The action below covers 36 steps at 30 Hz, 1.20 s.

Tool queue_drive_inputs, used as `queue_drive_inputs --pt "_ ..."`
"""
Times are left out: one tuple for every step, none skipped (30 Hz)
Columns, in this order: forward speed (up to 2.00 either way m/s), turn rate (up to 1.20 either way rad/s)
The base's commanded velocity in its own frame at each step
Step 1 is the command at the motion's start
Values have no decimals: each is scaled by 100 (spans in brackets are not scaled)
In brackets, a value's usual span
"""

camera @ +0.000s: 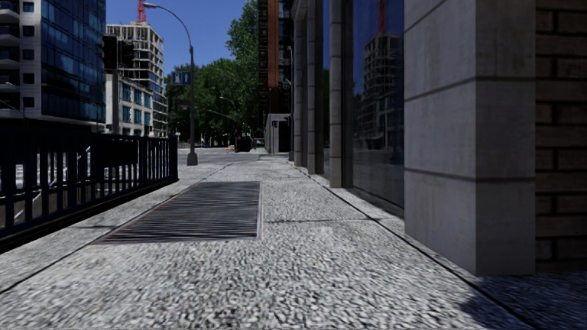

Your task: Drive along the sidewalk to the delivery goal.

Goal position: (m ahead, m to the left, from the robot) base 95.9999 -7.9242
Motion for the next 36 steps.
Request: queue_drive_inputs --pt "200 62" --pt "200 120" --pt "200 120" --pt "200 120" --pt "200 68" --pt "200 0" --pt "200 0" --pt "200 0" --pt "200 0" --pt "200 0" --pt "200 0" --pt "200 0" --pt "200 0" --pt "200 0" --pt "200 0" --pt "200 0" --pt "200 0" --pt "200 0" --pt "200 0" --pt "200 0" --pt "200 0" --pt "200 0" --pt "200 0" --pt "200 0" --pt "200 0" --pt "200 0" --pt "200 0" --pt "200 0" --pt "200 0" --pt "200 0" --pt "200 0" --pt "200 0" --pt "200 0" --pt "200 0" --pt "200 0" --pt "200 0"
